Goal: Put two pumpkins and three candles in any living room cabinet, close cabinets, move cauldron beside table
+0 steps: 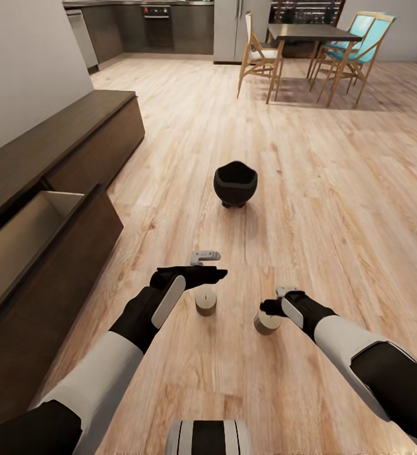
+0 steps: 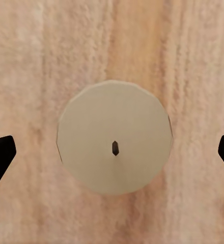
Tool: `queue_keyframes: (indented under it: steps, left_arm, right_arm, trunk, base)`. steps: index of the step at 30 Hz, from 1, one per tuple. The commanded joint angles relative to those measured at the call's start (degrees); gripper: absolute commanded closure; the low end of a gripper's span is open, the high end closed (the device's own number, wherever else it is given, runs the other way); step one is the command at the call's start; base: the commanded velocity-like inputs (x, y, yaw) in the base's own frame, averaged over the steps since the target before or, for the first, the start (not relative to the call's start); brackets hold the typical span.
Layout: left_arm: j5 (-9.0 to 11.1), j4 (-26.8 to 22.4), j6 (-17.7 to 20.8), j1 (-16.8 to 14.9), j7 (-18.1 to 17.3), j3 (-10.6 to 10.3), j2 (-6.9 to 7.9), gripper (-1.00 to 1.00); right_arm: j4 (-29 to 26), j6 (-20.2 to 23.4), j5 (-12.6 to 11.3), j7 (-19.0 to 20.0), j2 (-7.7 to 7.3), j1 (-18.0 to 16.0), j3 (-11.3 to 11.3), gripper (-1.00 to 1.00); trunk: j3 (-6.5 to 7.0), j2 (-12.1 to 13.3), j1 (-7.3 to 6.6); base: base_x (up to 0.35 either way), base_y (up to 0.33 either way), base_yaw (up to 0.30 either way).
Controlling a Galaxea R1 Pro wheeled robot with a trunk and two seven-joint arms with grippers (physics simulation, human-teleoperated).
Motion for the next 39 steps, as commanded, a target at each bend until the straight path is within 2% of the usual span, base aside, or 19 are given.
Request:
queue_keyframes:
  steps: [1, 7, 13, 30, 39]
  left_arm:
    - [0.43, -0.05, 0.22, -0.03, 0.3, -0.05, 0.0, -1.0]
    - [0.43, -0.03, 0.22, -0.03, 0.3, -0.04, 0.0, -1.0]
    - [0.43, -0.03, 0.22, -0.03, 0.3, -0.03, 0.0, -1.0]
    - [0.41, -0.03, 0.22, -0.03, 0.3, -0.03, 0.0, -1.0]
    - [0.43, -0.03, 0.22, -0.03, 0.3, -0.03, 0.0, -1.0]
  right_arm:
    - [-0.19, 0.1, -0.6, -0.4, -0.03, 0.0, 0.42, -1.0]
    - [-0.2, -0.94, -0.61, -0.41, 0.02, 0.1, 0.46, -1.0]
    - [-0.19, -1.05, -0.59, -0.41, 0.02, 0.11, 0.39, -1.0]
    - [-0.18, -1.09, -0.54, -0.45, 0.02, 0.11, 0.3, -1.0]
    - [-0.18, -1.15, -0.53, -0.41, 0.02, 0.12, 0.31, -1.0]
  trunk:
    - [-0.27, -0.03, 0.01]
    - [-1.55, -0.11, 0.17]
    - [-1.54, -0.11, 0.17]
    - [-1.53, -0.11, 0.17]
    - [-1.31, -0.11, 0.17]
  base:
    - [0.0, 0.0, 0.0]
    - [0.0, 0.0, 0.074]
    - [0.0, 0.0, 0.112]
    - [0.0, 0.0, 0.004]
    - [0.0, 0.0, -0.124]
